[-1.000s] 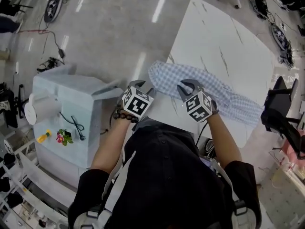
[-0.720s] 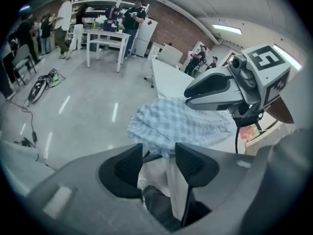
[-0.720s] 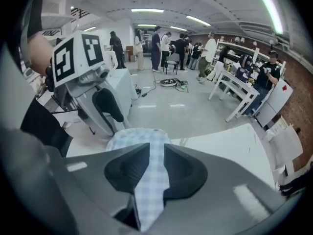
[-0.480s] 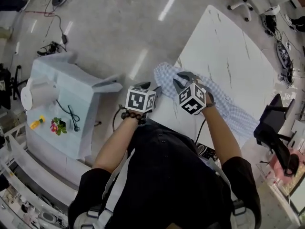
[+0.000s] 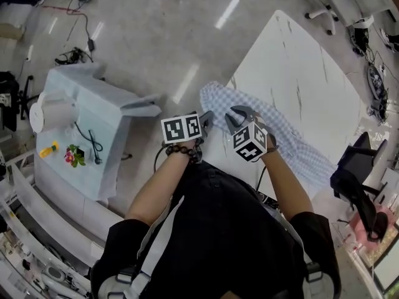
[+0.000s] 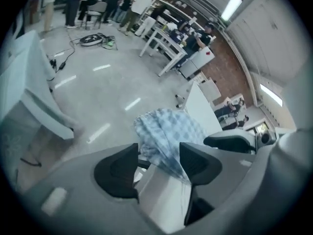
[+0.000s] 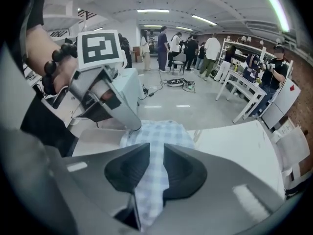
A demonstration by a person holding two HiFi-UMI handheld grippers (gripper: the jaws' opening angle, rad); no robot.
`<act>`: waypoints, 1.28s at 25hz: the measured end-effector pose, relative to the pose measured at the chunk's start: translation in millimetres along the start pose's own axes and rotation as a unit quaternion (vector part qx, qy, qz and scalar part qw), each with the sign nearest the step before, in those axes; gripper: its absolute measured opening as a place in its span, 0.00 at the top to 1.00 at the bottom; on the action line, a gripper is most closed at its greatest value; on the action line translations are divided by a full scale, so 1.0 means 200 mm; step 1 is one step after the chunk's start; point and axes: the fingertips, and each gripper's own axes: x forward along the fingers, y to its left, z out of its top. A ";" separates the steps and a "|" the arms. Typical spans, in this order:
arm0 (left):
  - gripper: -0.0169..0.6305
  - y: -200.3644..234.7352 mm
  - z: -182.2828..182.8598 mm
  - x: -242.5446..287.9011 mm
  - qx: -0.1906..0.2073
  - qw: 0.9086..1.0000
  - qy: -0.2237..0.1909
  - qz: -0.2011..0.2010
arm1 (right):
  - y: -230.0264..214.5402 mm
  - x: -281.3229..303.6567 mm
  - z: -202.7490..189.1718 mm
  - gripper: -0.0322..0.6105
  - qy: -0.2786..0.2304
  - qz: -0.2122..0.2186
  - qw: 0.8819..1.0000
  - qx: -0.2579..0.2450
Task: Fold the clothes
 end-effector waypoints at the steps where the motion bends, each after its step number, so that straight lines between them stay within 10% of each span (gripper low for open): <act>1: 0.55 0.01 0.00 0.01 -0.021 1.000 -0.006 -0.001 | 0.01 0.00 0.00 0.80 0.000 0.001 1.000 0.001; 11: 0.56 -0.01 -0.02 0.12 -0.048 0.996 0.023 -0.068 | 0.01 -0.03 -0.03 0.80 -0.006 -0.004 0.999 0.032; 17: 0.82 -0.07 0.05 0.13 -0.048 0.988 0.025 -0.144 | -0.01 -0.05 -0.09 0.81 0.002 -0.013 0.999 0.050; 26: 0.91 -0.07 0.06 0.12 -0.043 0.986 0.017 -0.160 | -0.01 -0.06 -0.12 0.81 0.009 -0.019 0.997 0.068; 32: 0.92 -0.10 0.08 0.09 0.068 0.993 -0.005 -0.098 | 0.02 -0.08 -0.13 0.81 0.010 -0.028 0.997 0.073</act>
